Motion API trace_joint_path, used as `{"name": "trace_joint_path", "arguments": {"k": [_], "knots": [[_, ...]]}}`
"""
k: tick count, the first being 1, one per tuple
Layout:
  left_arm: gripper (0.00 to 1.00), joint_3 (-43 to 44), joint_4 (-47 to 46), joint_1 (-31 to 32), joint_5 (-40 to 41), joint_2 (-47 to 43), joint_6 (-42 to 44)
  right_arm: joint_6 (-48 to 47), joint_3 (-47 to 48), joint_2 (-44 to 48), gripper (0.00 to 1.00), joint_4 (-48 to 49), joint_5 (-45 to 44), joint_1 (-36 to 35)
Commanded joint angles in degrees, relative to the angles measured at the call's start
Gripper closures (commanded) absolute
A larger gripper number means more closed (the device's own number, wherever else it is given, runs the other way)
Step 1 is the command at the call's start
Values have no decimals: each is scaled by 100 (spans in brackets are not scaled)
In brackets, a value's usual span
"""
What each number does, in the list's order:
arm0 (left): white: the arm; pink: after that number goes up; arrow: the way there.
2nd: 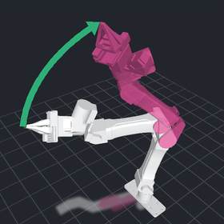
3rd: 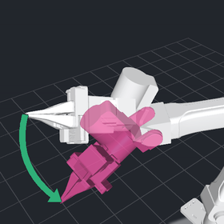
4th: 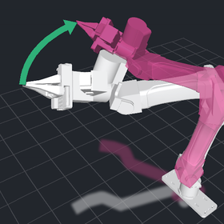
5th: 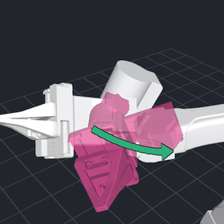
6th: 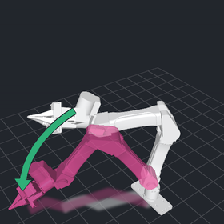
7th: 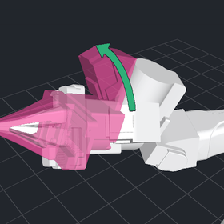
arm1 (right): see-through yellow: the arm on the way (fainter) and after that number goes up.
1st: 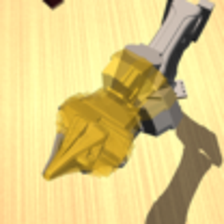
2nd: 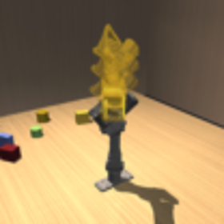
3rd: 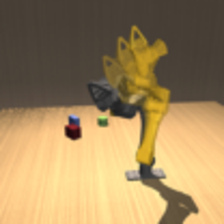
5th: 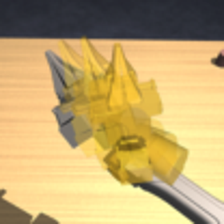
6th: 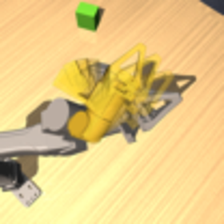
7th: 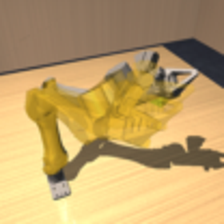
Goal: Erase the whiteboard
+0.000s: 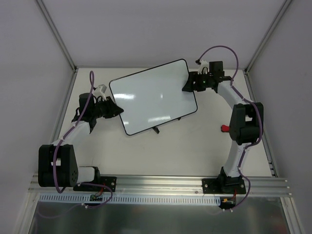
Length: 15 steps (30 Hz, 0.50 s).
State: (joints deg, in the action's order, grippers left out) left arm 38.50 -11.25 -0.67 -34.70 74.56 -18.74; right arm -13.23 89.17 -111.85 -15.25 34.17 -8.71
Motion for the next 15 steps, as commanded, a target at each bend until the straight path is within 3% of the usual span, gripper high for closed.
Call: {"name": "trace_joint_path", "arguments": {"k": [1, 15], "knots": [[100, 325, -396, 242, -46, -223, -77, 339, 435, 498, 33, 74, 643, -359], [100, 263, -378, 278, 33, -452, -95, 418, 1217, -91, 33, 74, 669, -438]]}}
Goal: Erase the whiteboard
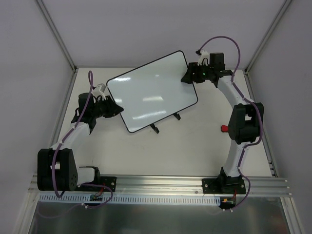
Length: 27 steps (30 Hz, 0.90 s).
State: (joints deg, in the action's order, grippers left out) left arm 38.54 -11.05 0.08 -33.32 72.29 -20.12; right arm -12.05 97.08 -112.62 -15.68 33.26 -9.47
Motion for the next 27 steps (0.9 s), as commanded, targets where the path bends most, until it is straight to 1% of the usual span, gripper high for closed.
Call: {"name": "trace_joint_path", "arguments": {"k": [1, 15, 27], "knots": [[100, 259, -398, 203, -104, -233, 43, 300, 478, -93, 33, 118, 770, -362], [100, 48, -363, 230, -25, -532, 8, 107, 690, -761, 32, 127, 902, -476], [100, -382, -301, 353, 62, -901, -45, -7, 374, -665, 32, 153, 832, -485]]}}
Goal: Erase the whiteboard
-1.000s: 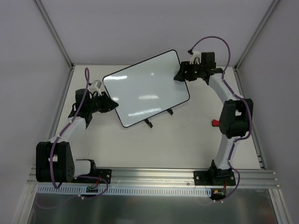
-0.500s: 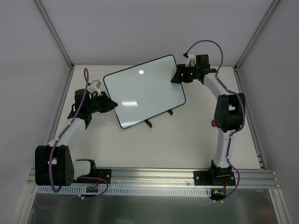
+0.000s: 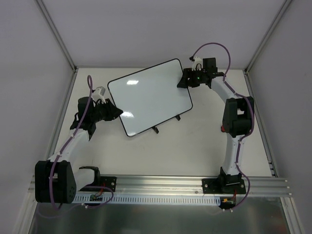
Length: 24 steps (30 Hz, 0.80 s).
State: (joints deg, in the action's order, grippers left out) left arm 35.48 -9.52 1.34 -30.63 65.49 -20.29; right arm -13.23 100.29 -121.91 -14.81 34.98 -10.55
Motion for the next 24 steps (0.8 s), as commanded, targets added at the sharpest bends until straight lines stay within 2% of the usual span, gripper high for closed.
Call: {"name": "trace_joint_path", "arguments": {"k": [1, 9, 14, 17, 18, 24], "knots": [[100, -120, -454, 226, -163, -221, -19, 93, 26, 281, 32, 66, 642, -378], [100, -349, -446, 270, 179, -98, -27, 40, -159, 396, 32, 110, 528, -387], [93, -376, -446, 296, 259, 51, -115, -12, -317, 483, 31, 127, 431, -378], [88, -428, -446, 331, 295, -10, -141, -47, -422, 580, 30, 127, 360, -378], [82, -463, -446, 340, 295, -36, -150, -82, -449, 606, 30, 127, 334, -378], [60, -534, -411, 349, 391, -239, -150, -179, -677, 773, 26, 145, 255, -387]]}}
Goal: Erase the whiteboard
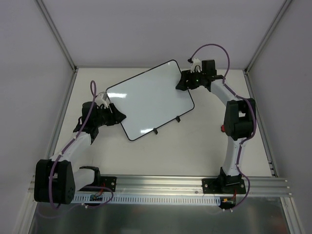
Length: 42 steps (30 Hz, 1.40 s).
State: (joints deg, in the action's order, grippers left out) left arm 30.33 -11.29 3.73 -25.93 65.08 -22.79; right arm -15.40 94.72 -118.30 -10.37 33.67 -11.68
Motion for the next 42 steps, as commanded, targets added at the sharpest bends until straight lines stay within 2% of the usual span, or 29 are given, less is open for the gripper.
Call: {"name": "trace_joint_path", "arguments": {"k": [1, 4, 5, 8, 11, 12, 16, 20, 30, 36, 40, 42], "knots": [[51, -18, -233, 111, -87, -197, 99, 19, -138, 430, 25, -299, 360, -264], [47, -18, -207, 111, -52, -215, 73, -33, -217, 492, 22, -290, 324, -264], [38, -27, -198, 111, -35, -224, 55, -51, -234, 510, 22, -290, 316, -256], [30, -27, -189, 111, 18, -285, 64, -103, -313, 571, 20, -290, 263, -238], [17, -44, -163, 111, 27, -329, 38, -121, -410, 650, 17, -264, 184, -212], [9, -53, -146, 111, 53, -364, 37, -130, -436, 668, 15, -264, 149, -203], [1, -71, -67, 111, 176, -461, 37, -104, -691, 835, 9, -106, -9, -63], [1, -53, 30, 111, 299, -531, 29, -95, -1007, 1072, 1, 79, -133, 104], [1, 17, 329, 111, 861, -768, -7, -25, -1798, 1888, 1, 273, -659, 693], [1, 578, 1294, 102, 1432, -1268, 151, 81, -2264, 3189, 1, -8, -1976, 1177], [1, 1464, 2199, 102, 1951, -1656, 362, 72, -2282, 4182, 1, -255, -3721, 1353], [1, 1773, 2604, 102, 2197, -1901, 512, 46, -2160, 4760, 1, -316, -4104, 1353]]}}
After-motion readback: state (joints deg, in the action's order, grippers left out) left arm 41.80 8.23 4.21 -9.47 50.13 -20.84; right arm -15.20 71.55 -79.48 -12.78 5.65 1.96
